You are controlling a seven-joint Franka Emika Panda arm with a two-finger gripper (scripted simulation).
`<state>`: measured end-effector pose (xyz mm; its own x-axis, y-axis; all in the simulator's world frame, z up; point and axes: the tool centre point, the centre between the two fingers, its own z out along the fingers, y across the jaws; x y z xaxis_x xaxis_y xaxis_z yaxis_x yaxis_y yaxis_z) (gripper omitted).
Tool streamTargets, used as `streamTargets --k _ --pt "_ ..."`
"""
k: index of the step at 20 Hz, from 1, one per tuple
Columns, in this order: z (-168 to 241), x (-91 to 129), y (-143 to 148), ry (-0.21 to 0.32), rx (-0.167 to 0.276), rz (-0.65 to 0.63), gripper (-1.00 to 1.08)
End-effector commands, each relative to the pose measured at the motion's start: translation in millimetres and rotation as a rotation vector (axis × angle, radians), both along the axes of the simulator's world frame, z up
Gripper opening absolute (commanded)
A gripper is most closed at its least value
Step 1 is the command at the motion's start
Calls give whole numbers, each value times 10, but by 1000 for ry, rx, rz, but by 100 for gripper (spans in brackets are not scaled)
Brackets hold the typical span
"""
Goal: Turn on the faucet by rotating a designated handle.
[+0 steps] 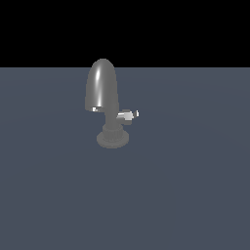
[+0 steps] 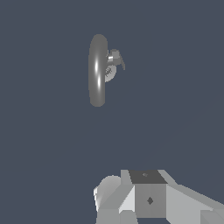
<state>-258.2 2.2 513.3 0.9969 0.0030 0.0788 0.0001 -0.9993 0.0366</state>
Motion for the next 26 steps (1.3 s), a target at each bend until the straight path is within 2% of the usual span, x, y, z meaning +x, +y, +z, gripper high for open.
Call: streamTargets --k 1,7,13,19,26 --pt "0 0 0 0 0 0 -100" --pt "0 42 15 14 7 -12 -100" --pt "-5 171 56 56 27 -50 -100" --pt "-23 391 116 127 61 -113 -100" --pt "-78 740 181 240 114 -213 -100"
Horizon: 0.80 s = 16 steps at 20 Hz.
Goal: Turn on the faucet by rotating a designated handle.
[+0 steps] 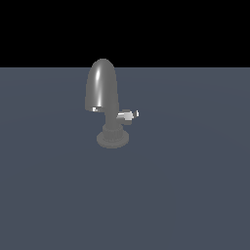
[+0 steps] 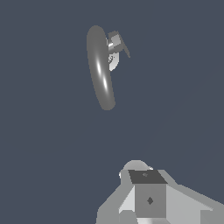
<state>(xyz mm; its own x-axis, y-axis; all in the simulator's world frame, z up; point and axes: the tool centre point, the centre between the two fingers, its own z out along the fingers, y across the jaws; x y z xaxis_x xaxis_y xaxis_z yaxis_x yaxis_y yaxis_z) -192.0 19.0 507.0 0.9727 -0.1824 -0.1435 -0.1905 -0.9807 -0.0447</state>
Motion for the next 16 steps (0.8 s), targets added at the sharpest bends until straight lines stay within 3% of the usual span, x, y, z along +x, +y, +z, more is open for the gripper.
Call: streamTargets --k 1,16 --pt "-27 130 19 42 20 -37 -100" --pt "-304 909 41 303 143 -268 -100"
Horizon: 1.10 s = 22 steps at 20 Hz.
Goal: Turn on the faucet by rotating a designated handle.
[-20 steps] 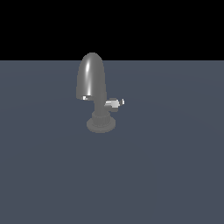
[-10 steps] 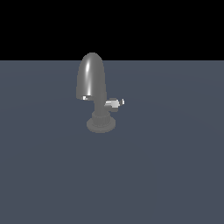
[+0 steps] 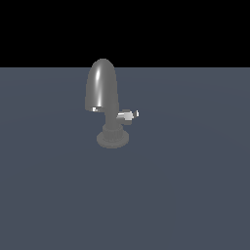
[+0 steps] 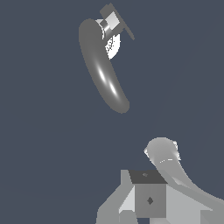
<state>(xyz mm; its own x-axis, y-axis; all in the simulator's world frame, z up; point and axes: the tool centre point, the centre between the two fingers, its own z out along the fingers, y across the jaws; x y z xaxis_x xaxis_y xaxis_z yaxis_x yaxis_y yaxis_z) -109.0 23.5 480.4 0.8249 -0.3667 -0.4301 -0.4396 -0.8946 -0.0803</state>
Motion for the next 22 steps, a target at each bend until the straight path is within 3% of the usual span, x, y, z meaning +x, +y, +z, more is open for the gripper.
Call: streamTargets --k 1,22 --pt "-64 131 -8 46 21 -41 -100" --pt "-917 1111 -231 466 224 -413 -100"
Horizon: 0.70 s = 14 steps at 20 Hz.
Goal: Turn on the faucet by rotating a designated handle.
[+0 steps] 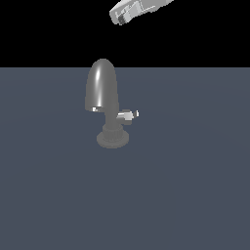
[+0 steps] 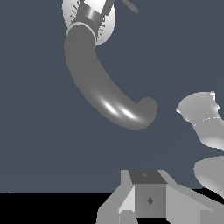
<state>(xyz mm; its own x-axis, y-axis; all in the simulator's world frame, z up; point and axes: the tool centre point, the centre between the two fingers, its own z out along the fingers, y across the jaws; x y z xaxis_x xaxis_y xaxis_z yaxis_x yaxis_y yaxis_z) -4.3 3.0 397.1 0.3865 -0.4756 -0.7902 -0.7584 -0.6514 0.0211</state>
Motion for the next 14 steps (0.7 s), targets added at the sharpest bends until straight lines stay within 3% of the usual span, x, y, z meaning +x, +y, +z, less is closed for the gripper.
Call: streamTargets --k 1,14 --pt "-142 103 -43 58 28 -51 -100" --pt "-923 448 -245 337 165 -303 -100"
